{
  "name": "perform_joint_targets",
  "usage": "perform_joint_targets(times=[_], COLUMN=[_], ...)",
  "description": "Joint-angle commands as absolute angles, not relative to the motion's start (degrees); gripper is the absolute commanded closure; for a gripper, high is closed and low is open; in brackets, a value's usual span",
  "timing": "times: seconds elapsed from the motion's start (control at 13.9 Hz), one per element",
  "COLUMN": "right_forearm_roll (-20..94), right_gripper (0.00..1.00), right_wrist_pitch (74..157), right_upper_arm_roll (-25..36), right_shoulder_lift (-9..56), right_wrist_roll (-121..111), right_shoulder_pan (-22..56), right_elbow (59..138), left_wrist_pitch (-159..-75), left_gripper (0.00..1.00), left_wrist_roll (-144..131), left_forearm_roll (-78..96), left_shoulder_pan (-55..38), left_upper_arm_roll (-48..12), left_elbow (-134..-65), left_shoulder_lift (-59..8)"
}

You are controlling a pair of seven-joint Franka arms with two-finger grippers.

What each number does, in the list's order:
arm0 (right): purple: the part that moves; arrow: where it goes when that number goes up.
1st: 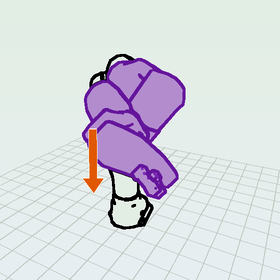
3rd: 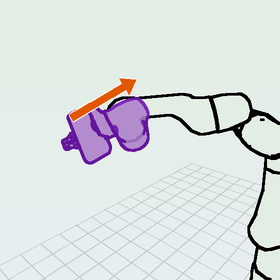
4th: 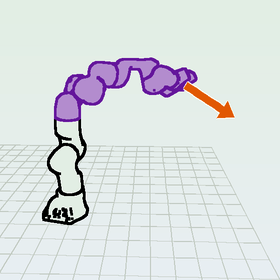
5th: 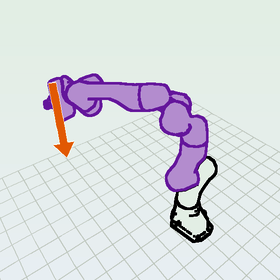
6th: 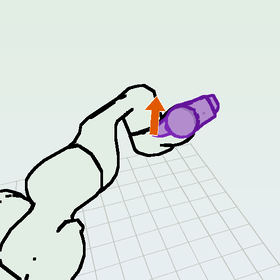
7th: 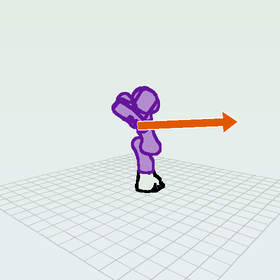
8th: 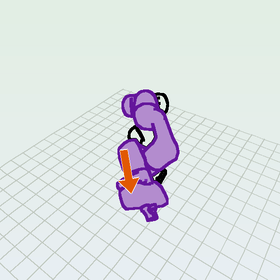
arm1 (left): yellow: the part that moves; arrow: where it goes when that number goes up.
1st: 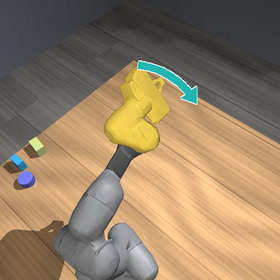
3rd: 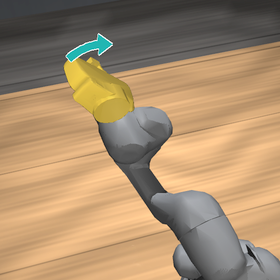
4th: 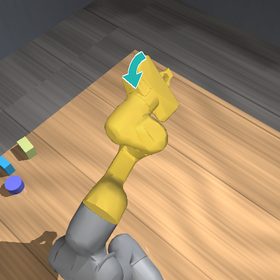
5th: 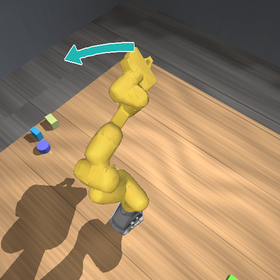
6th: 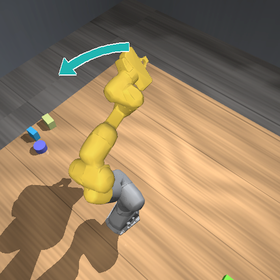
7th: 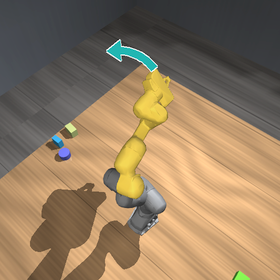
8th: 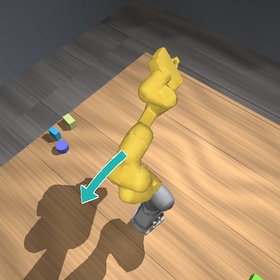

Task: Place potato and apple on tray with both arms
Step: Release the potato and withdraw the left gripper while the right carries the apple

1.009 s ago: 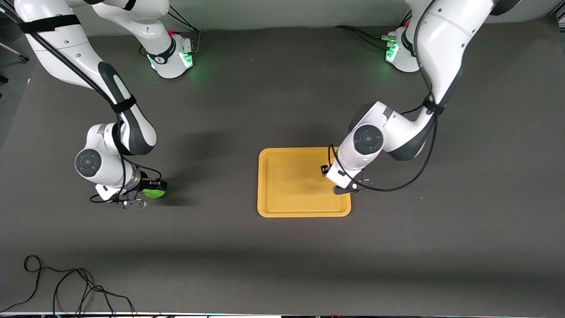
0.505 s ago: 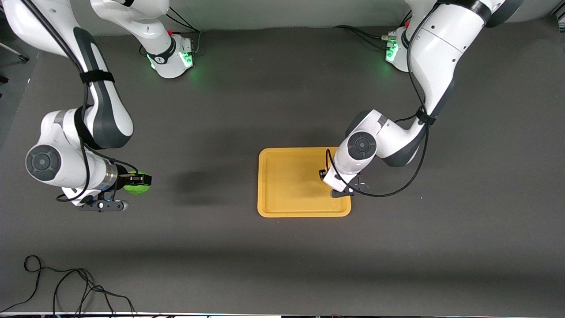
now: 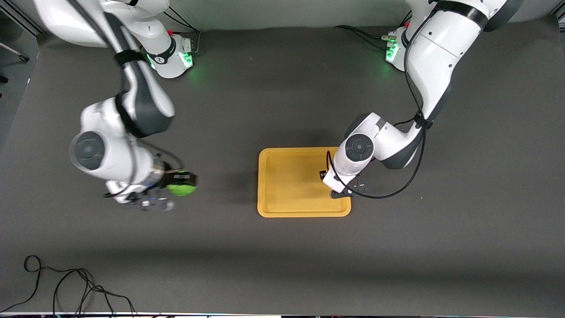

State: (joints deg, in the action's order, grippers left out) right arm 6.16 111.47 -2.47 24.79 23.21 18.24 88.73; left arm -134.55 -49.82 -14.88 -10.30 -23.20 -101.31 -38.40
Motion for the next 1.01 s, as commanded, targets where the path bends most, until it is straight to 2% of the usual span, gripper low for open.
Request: perform_joint_targets(times=[0.0,0.22,0.5,0.65,0.94], right_forearm_roll=[6.51,5.80,5.98,5.63,5.62], right_gripper=[0.73,0.74,0.74,0.74,0.74], right_wrist_pitch=[111.09,117.83,126.28,131.46,132.19], right_upper_arm_roll=[-1.50,-1.58,-1.76,-1.50,-1.41], right_shoulder_lift=[33.29,37.34,42.35,47.09,51.15], right_wrist_roll=[33.01,42.24,57.79,65.54,65.92], right_shoulder_pan=[24.59,28.81,34.09,38.47,40.78], right_elbow=[78.42,76.82,75.77,74.10,72.69], left_wrist_pitch=[-134.47,-132.98,-120.96,-116.04,-108.49], left_gripper=[0.00,0.00,0.00,0.00,0.00], left_wrist_roll=[-51.42,-51.42,-46.17,-40.11,-23.62], left_forearm_roll=[-16.70,-16.70,-16.35,-15.56,-12.05], left_shoulder_pan=[-11.25,-10.73,-6.96,-2.40,5.78], left_upper_arm_roll=[-22.32,-22.41,-22.59,-22.94,-22.94], left_elbow=[-99.76,-99.93,-100.11,-100.20,-100.55], left_shoulder_lift=[-38.94,-37.19,-27.71,-23.66,-16.19])
